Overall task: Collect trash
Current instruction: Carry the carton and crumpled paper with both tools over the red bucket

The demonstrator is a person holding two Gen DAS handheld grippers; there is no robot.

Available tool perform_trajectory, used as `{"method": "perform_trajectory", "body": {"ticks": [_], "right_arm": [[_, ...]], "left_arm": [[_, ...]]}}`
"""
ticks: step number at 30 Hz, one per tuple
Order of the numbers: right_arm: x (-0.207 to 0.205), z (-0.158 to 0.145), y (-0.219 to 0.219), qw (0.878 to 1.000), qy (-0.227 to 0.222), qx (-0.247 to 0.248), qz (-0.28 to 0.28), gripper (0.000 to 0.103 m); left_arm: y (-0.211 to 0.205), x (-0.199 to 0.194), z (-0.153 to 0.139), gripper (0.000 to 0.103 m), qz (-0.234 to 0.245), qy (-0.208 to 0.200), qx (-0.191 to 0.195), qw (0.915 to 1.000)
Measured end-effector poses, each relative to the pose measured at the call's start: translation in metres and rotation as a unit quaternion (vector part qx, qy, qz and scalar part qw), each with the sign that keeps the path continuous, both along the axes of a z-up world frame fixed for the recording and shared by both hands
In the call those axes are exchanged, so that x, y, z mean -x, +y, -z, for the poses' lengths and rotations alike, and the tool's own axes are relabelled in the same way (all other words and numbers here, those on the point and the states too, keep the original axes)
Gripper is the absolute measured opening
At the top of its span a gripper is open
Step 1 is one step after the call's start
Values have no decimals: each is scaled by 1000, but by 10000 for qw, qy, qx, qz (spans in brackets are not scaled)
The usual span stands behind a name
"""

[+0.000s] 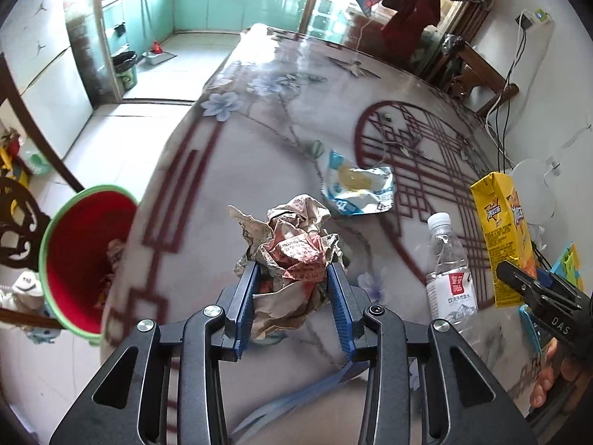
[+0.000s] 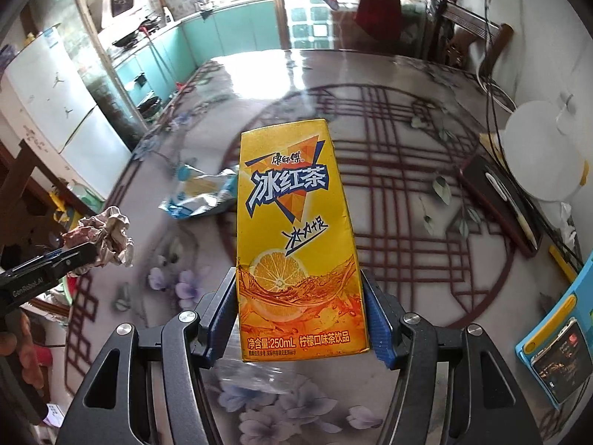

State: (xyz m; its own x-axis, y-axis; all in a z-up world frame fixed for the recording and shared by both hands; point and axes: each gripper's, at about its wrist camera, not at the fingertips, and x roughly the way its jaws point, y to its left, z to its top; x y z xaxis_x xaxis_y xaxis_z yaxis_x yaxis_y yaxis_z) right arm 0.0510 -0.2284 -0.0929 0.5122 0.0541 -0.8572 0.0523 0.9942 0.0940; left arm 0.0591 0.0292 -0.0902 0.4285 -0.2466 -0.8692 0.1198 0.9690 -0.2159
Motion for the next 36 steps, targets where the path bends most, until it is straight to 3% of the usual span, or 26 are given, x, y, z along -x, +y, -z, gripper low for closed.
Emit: {"method": "perform_trajectory", "body": {"ticks": [15, 31, 36], "right_arm": [[3, -9, 50, 9998, -55, 13, -183, 60], [-11, -17, 154, 9968, -86, 166, -778, 60], [-19, -12, 194, 9950, -38, 110, -991, 60]], "left_arm": [[48, 7, 0, 35, -162, -48, 80, 9998], [176, -1, 12, 35, -1179, 4, 120, 9930], [203, -2, 19, 36, -1296, 52, 50, 9915]]}}
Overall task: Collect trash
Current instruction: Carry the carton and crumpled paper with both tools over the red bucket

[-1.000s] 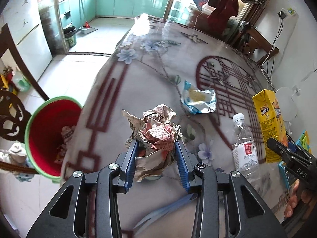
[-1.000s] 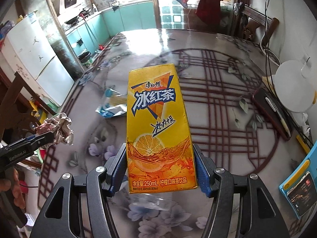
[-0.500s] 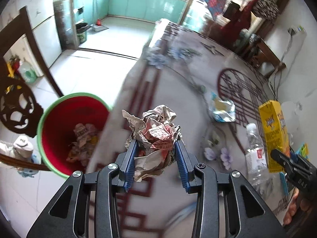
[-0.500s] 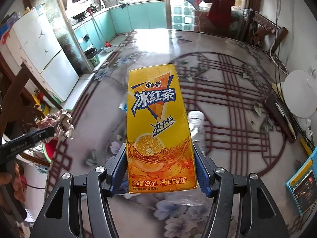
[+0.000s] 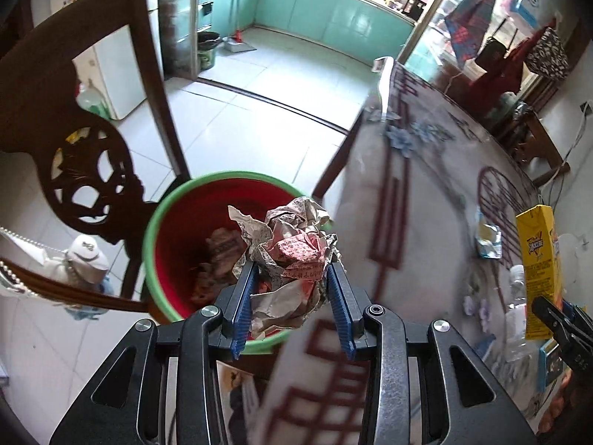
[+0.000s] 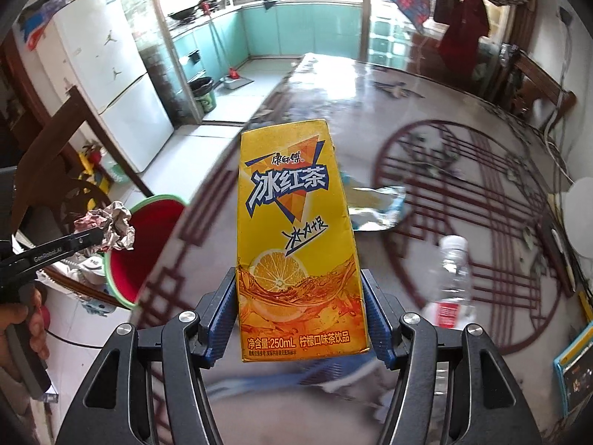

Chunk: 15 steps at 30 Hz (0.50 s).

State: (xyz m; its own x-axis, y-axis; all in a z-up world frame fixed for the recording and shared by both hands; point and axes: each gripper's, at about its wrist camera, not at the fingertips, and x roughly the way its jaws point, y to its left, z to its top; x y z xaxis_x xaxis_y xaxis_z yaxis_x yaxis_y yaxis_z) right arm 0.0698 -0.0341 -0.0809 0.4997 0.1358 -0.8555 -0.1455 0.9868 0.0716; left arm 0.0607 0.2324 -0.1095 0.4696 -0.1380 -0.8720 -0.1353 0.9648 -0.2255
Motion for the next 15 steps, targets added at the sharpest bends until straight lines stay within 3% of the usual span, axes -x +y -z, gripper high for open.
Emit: {"method": "perform_trajectory", "body": {"ticks": [15], "right_arm": [[-31, 37, 144, 9953, 508, -486, -664, 60]], "left_arm": [[68, -8, 36, 37, 59, 422, -87, 9991]]}}
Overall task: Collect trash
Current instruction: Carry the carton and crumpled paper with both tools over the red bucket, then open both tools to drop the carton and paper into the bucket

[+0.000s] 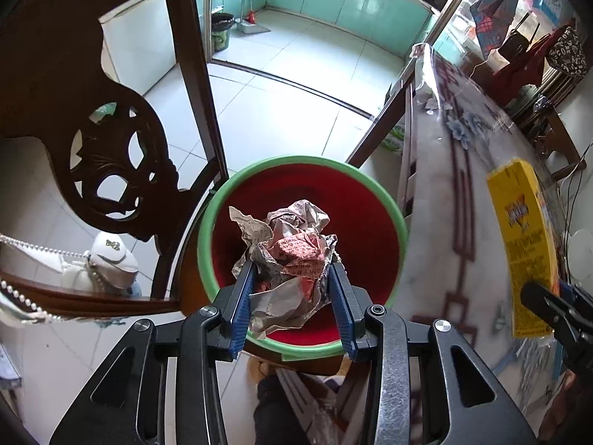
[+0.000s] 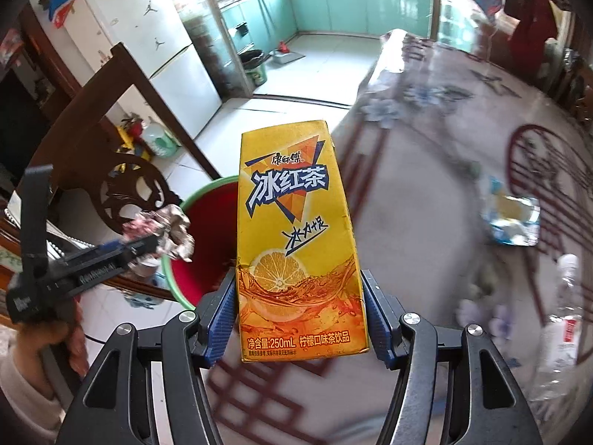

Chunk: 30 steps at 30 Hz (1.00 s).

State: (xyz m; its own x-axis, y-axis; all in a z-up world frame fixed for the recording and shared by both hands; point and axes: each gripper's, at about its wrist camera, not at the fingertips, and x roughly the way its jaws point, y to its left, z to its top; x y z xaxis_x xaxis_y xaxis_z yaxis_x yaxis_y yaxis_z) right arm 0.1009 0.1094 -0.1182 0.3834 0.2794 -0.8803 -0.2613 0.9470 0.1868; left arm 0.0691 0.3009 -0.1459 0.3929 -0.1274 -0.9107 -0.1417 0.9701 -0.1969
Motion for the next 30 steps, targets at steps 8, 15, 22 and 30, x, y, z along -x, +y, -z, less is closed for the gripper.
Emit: {"method": "perform_trajectory", "body": {"ticks": [8, 15, 22, 30], "right_arm": [[-17, 15, 46, 9996, 209, 27, -194, 61], [-25, 18, 57, 9994, 275, -7, -221, 61], [-30, 14, 69, 9994, 158, 14, -296, 61], [-30, 11, 75, 9993, 128, 70, -358, 61]], "left_arm": [[11, -8, 8, 37, 164, 113, 131, 9997], [18, -16, 10, 37, 199, 125, 199, 9995], [23, -20, 12, 45, 218, 130, 254, 9994], [22, -22, 10, 54, 262, 110, 323, 9991]]}}
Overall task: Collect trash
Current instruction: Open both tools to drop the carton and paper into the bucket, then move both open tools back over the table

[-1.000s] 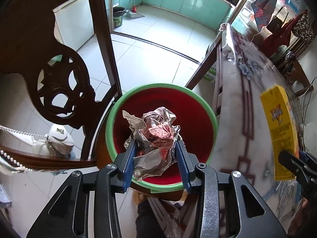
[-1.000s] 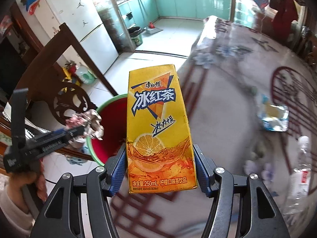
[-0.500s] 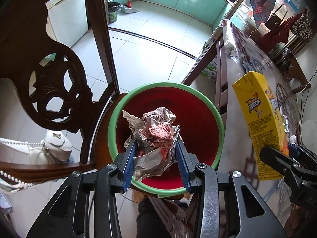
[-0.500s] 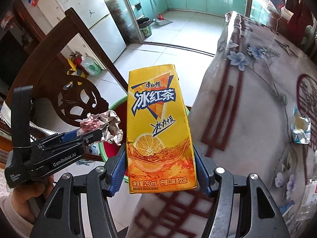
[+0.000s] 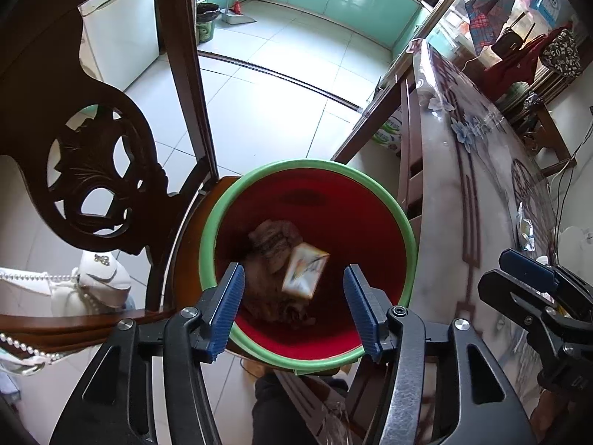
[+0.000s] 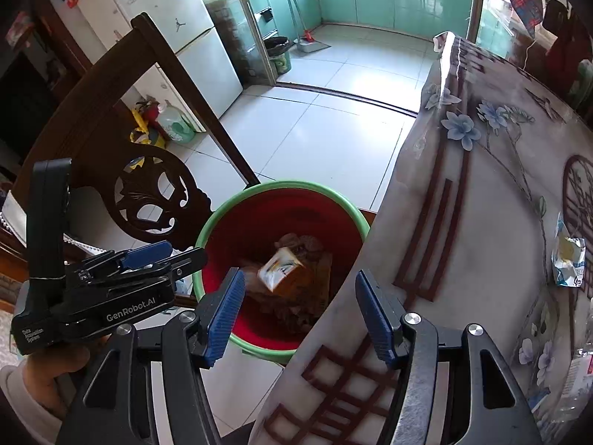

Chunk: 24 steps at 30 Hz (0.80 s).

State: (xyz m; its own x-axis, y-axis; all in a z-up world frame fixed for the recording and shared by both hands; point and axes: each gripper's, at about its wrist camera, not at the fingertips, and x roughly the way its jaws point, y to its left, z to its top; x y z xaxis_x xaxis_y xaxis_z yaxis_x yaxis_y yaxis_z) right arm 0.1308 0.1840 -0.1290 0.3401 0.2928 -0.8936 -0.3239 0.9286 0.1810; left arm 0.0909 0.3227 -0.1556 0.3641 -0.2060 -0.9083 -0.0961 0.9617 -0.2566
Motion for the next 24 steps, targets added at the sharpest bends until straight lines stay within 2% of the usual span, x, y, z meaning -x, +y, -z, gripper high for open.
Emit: {"method": "perform_trajectory", "body": {"ticks": [13, 24], "right_arm": [[6, -12, -18, 9999, -135, 29, 30, 61], [15, -15, -60, 9996, -156, -29, 227, 61]], "left_arm": [[-10, 0, -3, 55, 13, -23, -88, 10000], [-49, 2, -11, 55, 227, -58, -165, 9996]]}}
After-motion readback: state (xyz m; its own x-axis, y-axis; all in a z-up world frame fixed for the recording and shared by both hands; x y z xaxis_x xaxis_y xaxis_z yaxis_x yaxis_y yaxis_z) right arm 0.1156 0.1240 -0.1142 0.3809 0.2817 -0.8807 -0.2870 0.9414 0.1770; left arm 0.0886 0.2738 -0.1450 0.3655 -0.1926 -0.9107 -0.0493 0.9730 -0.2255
